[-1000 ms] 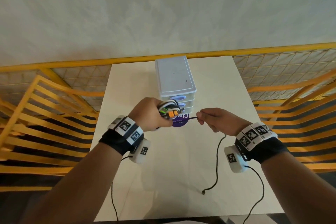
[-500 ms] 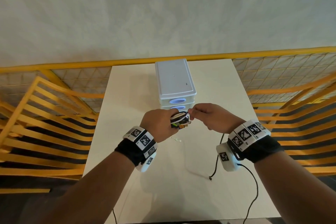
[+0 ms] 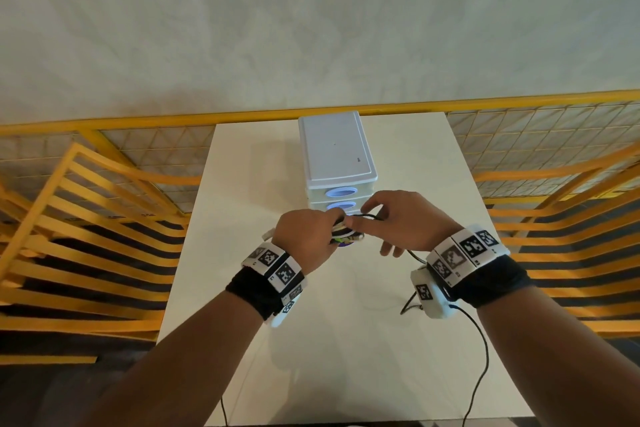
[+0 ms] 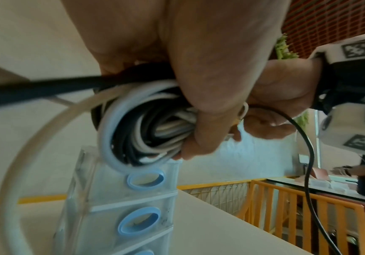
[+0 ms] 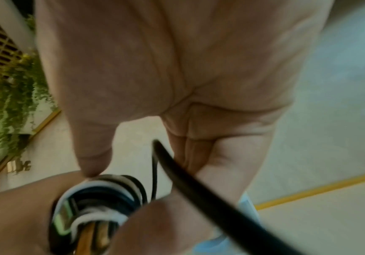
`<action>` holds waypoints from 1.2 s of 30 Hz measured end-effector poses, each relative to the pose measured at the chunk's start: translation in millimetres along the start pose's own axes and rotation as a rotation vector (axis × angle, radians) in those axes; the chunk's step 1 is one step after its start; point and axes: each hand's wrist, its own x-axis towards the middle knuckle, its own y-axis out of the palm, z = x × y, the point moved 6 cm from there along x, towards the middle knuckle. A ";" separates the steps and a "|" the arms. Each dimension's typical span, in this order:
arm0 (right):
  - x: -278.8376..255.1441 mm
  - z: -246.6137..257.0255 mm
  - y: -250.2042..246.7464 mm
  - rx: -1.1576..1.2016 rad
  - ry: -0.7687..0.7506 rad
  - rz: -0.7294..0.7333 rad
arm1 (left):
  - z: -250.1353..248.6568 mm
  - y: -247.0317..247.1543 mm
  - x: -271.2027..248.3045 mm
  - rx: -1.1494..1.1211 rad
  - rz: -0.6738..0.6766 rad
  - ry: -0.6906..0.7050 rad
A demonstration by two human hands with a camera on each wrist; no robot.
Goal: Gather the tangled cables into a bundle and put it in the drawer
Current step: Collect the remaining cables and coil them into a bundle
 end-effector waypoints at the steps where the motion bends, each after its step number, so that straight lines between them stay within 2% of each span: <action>1: -0.1 -0.2 2.5 0.064 -0.002 0.046 | -4.4 -0.4 0.2 0.033 0.018 0.035; 3: 0.6 2.5 8.2 0.111 -0.039 0.131 | -13.4 -0.1 0.5 0.088 0.062 0.111; 6: 4.9 3.6 27.7 -0.059 -0.050 0.282 | -22.7 4.0 0.5 0.148 0.129 0.187; 8: 9.0 -0.7 42.1 -0.114 0.000 0.364 | -29.7 9.4 -1.4 0.127 0.154 0.206; 12: 16.1 -12.7 53.4 -0.048 0.106 0.445 | -38.1 14.3 -4.4 0.098 0.187 0.198; 15: 15.8 -16.5 66.6 0.100 0.184 0.532 | -38.9 9.1 -0.5 0.061 0.180 0.199; 18: 13.7 -16.8 72.9 0.147 0.231 0.515 | -40.5 5.5 1.6 0.040 0.180 0.201; 22: 14.5 -13.6 70.0 0.026 0.144 0.456 | -38.8 9.7 1.5 0.031 0.186 0.199; 27: 7.3 -13.5 72.4 0.077 0.096 0.465 | -35.2 16.4 0.7 -0.041 0.224 0.316; 30: 8.8 -12.2 69.3 0.113 0.060 0.447 | -36.3 10.6 1.9 -0.005 0.168 0.422; 32: 10.2 -14.5 66.3 0.110 0.068 0.426 | -36.5 2.6 -0.7 0.037 0.074 0.479; 34: 11.9 -19.6 61.3 0.152 0.093 0.394 | -32.7 -9.2 -7.0 0.031 -0.094 0.496; 36: 13.1 -24.4 53.3 0.208 0.112 0.345 | -25.3 -31.1 -16.7 -0.049 -0.287 0.443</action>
